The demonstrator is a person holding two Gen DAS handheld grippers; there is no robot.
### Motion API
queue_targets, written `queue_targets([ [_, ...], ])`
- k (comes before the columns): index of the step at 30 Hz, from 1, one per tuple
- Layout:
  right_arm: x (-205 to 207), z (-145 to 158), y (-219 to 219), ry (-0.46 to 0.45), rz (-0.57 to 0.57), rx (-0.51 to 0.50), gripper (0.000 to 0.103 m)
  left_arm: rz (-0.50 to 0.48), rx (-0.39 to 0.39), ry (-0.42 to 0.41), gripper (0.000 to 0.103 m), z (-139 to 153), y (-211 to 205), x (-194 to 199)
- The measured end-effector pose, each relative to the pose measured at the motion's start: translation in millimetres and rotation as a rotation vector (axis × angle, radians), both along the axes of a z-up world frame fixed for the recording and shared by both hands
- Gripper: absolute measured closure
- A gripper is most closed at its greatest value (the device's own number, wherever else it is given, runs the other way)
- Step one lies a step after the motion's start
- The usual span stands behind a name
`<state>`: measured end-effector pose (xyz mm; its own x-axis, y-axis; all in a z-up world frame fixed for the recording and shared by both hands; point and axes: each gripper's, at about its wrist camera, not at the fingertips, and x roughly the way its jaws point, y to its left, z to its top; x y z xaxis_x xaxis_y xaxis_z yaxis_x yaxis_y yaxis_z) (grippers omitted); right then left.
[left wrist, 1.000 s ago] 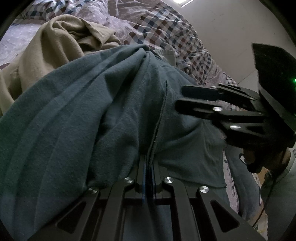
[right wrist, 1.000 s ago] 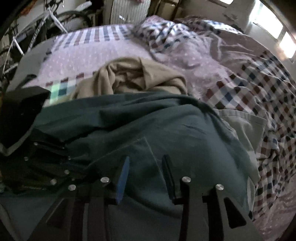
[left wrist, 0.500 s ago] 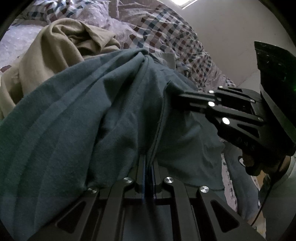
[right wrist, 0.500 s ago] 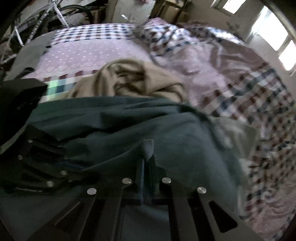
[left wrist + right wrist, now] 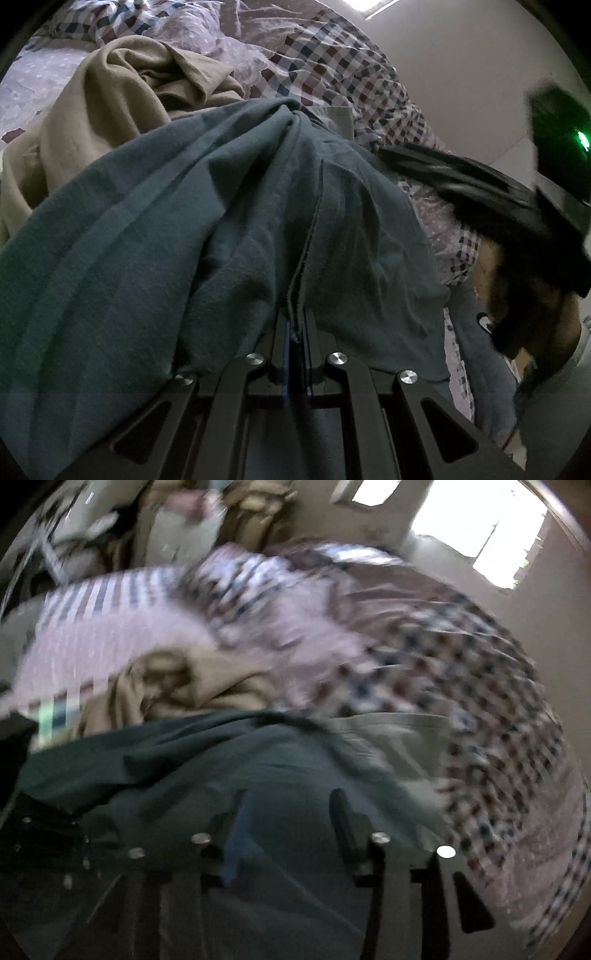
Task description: Fold clothes
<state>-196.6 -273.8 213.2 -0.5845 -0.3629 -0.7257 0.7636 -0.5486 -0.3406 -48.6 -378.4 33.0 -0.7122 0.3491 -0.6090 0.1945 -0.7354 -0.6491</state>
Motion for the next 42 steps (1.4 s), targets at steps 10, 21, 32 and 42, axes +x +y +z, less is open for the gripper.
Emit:
queue_targets([
  [10, -57, 29, 325, -0.112, -0.675, -0.33, 0.023, 0.003, -0.014, 0.006, 0.096, -2, 1, -4],
  [21, -51, -93, 459, -0.423, -0.972, -0.682, 0.023, -0.001, -0.036, 0.01, 0.096, -4, 1, 0],
  [32, 60, -89, 429, -0.322, -0.945, -0.345, 0.023, -0.013, -0.054, 0.002, 0.096, -2, 2, 0],
  [42, 253, -30, 369, -0.127, -0.832, -0.649, 0.023, -0.053, -0.064, 0.077, 0.031, 34, 22, 33],
])
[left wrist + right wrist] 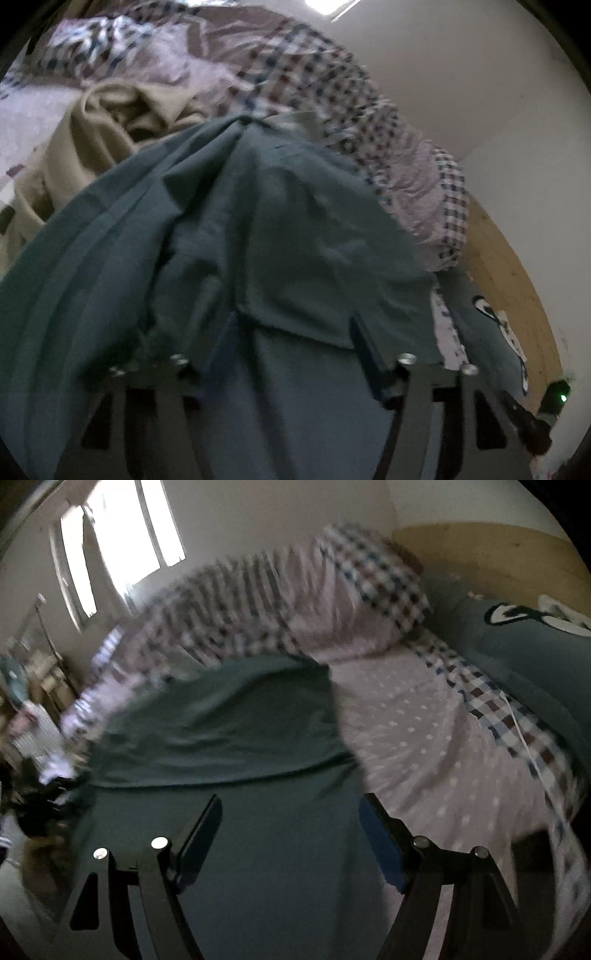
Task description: Fold clothes
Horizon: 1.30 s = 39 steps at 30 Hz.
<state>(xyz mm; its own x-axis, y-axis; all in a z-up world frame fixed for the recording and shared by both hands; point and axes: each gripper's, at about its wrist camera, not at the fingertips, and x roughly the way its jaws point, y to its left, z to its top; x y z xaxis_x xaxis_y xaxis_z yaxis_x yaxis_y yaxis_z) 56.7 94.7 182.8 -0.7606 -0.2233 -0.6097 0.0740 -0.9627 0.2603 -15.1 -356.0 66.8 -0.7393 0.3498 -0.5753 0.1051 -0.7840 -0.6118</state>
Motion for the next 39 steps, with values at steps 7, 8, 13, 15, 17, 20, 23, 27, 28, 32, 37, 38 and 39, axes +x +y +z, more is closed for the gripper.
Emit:
queue_targets([
  [7, 82, 14, -78, 0.168, 0.179, 0.028, 0.023, 0.044, 0.107, 0.084, 0.024, 29, -9, 65],
  [8, 88, 15, -88, 0.174, 0.217, 0.045, 0.023, 0.057, 0.113, 0.097, 0.024, 33, -11, 75],
  [13, 108, 13, -125, 0.222, 0.389, 0.074, 0.023, 0.144, 0.051, 0.117, 0.021, 56, -19, 134],
  [15, 105, 10, -132, 0.216, 0.422, 0.05, 0.022, 0.185, 0.025, 0.103, 0.02, 61, -22, 163],
  [17, 102, 8, -140, 0.209, 0.453, 0.026, 0.022, 0.222, 0.009, 0.088, 0.02, 60, -28, 191],
  [20, 100, 6, -151, 0.189, 0.473, -0.022, 0.022, 0.289, 0.007, 0.066, 0.02, 60, -45, 234],
  [23, 103, 8, -164, 0.19, 0.512, -0.05, 0.021, 0.355, 0.01, 0.039, 0.02, 60, -64, 265],
  [27, 112, 8, -183, 0.211, 0.555, -0.034, 0.02, 0.407, 0.014, -0.014, 0.02, 58, -79, 299],
  [28, 113, 7, -187, 0.214, 0.566, -0.027, 0.02, 0.413, 0.014, -0.027, 0.02, 57, -81, 307],
  [32, 119, 5, -200, 0.219, 0.596, -0.004, 0.02, 0.421, 0.055, -0.085, 0.02, 45, -82, 335],
  [37, 121, -2, -209, 0.206, 0.622, 0.003, 0.02, 0.422, 0.071, -0.204, 0.02, 24, -80, 349],
  [38, 121, -3, -210, 0.202, 0.624, 0.004, 0.019, 0.42, 0.078, -0.22, 0.02, 20, -80, 349],
  [39, 121, -4, -212, 0.199, 0.627, 0.005, 0.019, 0.417, 0.094, -0.231, 0.02, 15, -80, 349],
])
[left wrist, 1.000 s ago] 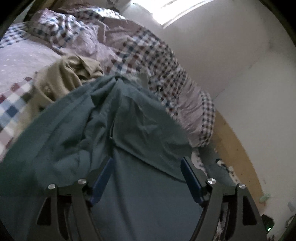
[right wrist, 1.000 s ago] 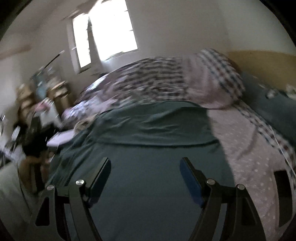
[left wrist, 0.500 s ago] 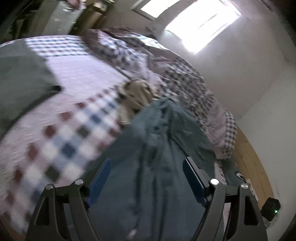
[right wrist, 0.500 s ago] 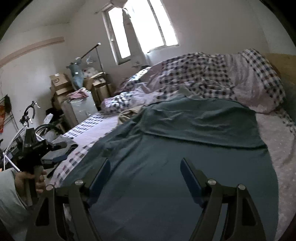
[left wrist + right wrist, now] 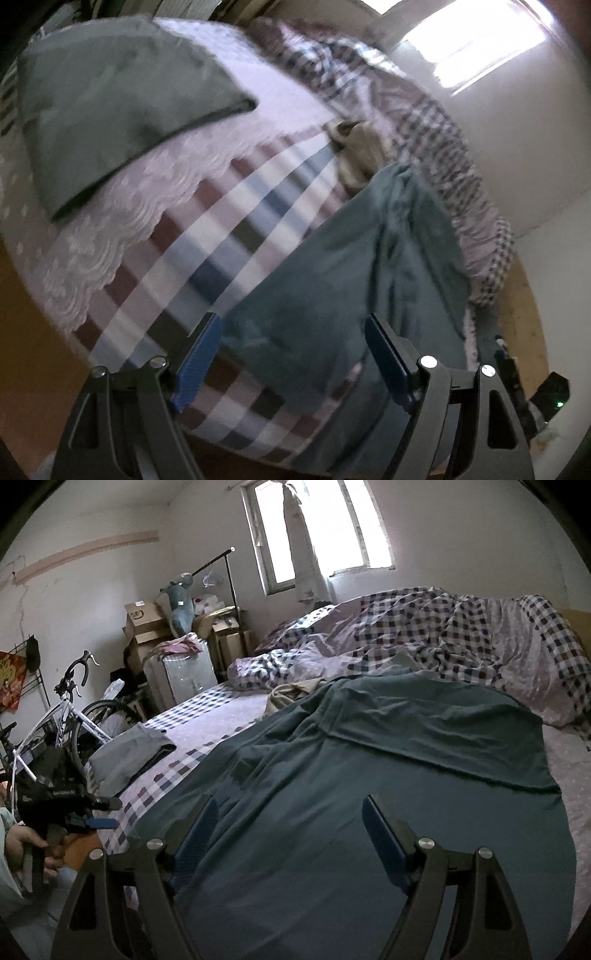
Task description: Fold clothes
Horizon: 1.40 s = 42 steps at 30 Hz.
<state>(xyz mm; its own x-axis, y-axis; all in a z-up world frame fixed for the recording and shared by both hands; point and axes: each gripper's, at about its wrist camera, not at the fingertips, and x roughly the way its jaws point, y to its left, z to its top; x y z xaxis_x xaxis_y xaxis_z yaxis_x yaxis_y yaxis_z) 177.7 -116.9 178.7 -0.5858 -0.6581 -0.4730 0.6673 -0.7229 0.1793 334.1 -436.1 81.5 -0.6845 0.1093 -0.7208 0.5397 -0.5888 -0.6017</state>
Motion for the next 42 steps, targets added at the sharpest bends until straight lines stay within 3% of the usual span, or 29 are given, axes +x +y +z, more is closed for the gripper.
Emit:
queue_targets([
  [4, -1, -4, -5, -0.004, 0.002, 0.011, 0.019, 0.007, 0.073, -0.042, 0.021, -24, 2, -1],
  [10, -3, -9, -13, -0.015, 0.016, 0.026, 0.019, 0.064, 0.172, -0.006, 0.021, -46, -2, 6],
  [13, -4, -12, -18, -0.017, 0.024, 0.035, 0.019, 0.064, 0.221, 0.044, 0.021, -49, -5, 6],
  [17, -5, -15, -25, -0.017, 0.038, 0.042, 0.019, 0.077, 0.287, 0.176, 0.021, -47, -11, 8],
  [21, -6, -19, -30, -0.023, 0.047, 0.053, 0.019, 0.123, 0.272, 0.262, 0.023, -38, -15, 23],
  [23, -7, -20, -31, -0.026, 0.048, 0.058, 0.019, 0.134, 0.282, 0.263, 0.023, -41, -19, 23],
  [25, -8, -22, -34, -0.032, 0.052, 0.06, 0.019, 0.133, 0.281, 0.21, 0.023, -48, -21, 19],
  [28, -8, -24, -37, -0.034, 0.057, 0.065, 0.019, 0.125, 0.267, 0.141, 0.031, -55, -21, 13],
  [35, -7, -29, -45, -0.035, 0.071, 0.079, 0.019, 0.082, 0.375, 0.222, 0.035, -61, -13, 14],
  [37, -6, -30, -48, -0.036, 0.074, 0.084, 0.019, 0.099, 0.354, 0.234, 0.054, -57, -16, 16],
  [38, -5, -31, -49, -0.036, 0.076, 0.087, 0.019, 0.107, 0.344, 0.241, 0.082, -55, -18, 17],
  [39, -5, -31, -50, -0.035, 0.078, 0.089, 0.019, 0.115, 0.334, 0.247, 0.092, -53, -19, 18],
  [42, -5, -33, -51, -0.036, 0.081, 0.096, 0.019, 0.145, 0.31, 0.219, 0.096, -54, -27, 19],
])
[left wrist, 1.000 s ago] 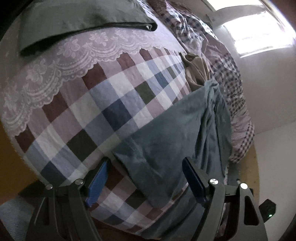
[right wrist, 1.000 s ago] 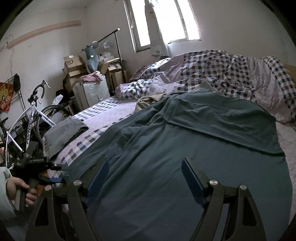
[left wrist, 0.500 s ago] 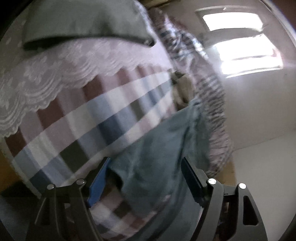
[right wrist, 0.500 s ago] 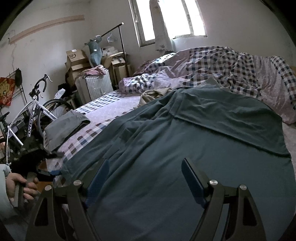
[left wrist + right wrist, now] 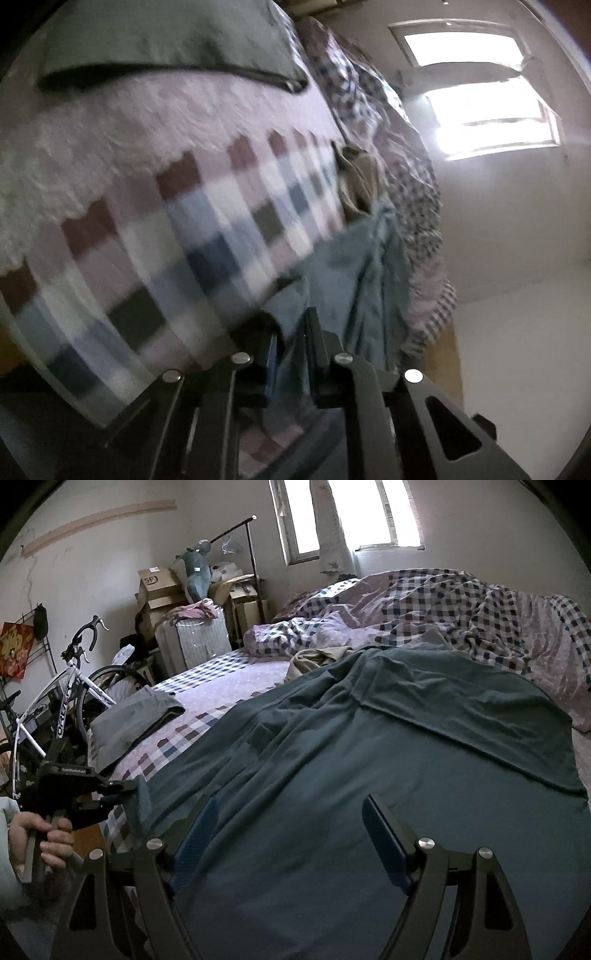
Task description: Fold clothes
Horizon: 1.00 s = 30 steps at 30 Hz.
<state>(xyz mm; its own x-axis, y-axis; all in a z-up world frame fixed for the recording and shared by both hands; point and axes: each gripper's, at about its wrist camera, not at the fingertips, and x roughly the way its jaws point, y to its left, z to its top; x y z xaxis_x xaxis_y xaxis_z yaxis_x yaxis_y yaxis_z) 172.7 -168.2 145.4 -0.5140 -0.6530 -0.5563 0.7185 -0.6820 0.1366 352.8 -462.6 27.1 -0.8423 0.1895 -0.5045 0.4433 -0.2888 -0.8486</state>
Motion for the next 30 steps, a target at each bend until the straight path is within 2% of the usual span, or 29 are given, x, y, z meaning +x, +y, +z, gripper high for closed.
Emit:
queue_targets([
  [6, -1, 0, -1, 0.0, -0.001, 0.004, 0.019, -0.027, -0.101, -0.013, 0.102, 21, 4, -3],
  [10, -1, 0, -2, 0.007, -0.003, 0.02, 0.019, 0.065, -0.154, 0.042, 0.102, 49, -12, 19],
  [13, -2, -1, -1, 0.0, -0.003, 0.019, 0.019, 0.158, -0.184, 0.084, 0.102, 70, -38, 34],
  [17, -2, -1, 0, -0.008, -0.002, 0.021, 0.019, 0.212, -0.261, 0.115, 0.102, 100, -72, 38],
  [24, -5, -3, -2, -0.022, 0.007, 0.025, 0.019, 0.225, -0.404, 0.178, 0.102, 174, -125, -2],
  [30, -11, -5, -3, -0.037, 0.002, 0.014, 0.019, 0.183, -0.529, 0.288, 0.102, 268, -138, -50],
])
